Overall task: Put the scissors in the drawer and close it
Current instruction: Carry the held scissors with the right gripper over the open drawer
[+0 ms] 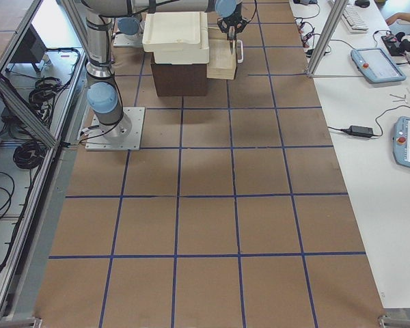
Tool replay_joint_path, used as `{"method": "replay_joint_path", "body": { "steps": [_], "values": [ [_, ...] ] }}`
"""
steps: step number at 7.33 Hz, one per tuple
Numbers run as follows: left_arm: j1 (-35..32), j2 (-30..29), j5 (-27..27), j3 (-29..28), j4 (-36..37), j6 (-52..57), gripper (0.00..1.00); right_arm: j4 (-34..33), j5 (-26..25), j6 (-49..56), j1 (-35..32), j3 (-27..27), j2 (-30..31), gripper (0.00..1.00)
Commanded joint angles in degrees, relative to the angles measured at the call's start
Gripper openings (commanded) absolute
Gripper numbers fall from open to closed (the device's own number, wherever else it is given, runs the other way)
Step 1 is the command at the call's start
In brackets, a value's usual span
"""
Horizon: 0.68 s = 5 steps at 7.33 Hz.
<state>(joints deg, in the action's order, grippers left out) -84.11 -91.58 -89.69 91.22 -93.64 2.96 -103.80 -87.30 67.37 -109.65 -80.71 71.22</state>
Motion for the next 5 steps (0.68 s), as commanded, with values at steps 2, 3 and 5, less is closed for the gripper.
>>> {"method": "replay_joint_path", "body": {
  "steps": [2, 3, 5],
  "values": [
    [0.0, 0.09, -0.04, -0.08, 0.04, 0.56, 1.0, -0.09, -0.06, 2.5, -1.52, 0.56, -2.22, 0.08],
    [0.0, 0.09, 0.05, -0.08, 0.04, 0.56, 1.0, -0.17, -0.06, 1.63, -2.31, 0.55, -3.01, 0.08],
    [0.0, 0.09, 0.31, -0.08, 0.12, 0.56, 1.0, -0.17, -0.06, -1.44, -3.2, 0.38, -3.89, 0.08]
  ]
}}
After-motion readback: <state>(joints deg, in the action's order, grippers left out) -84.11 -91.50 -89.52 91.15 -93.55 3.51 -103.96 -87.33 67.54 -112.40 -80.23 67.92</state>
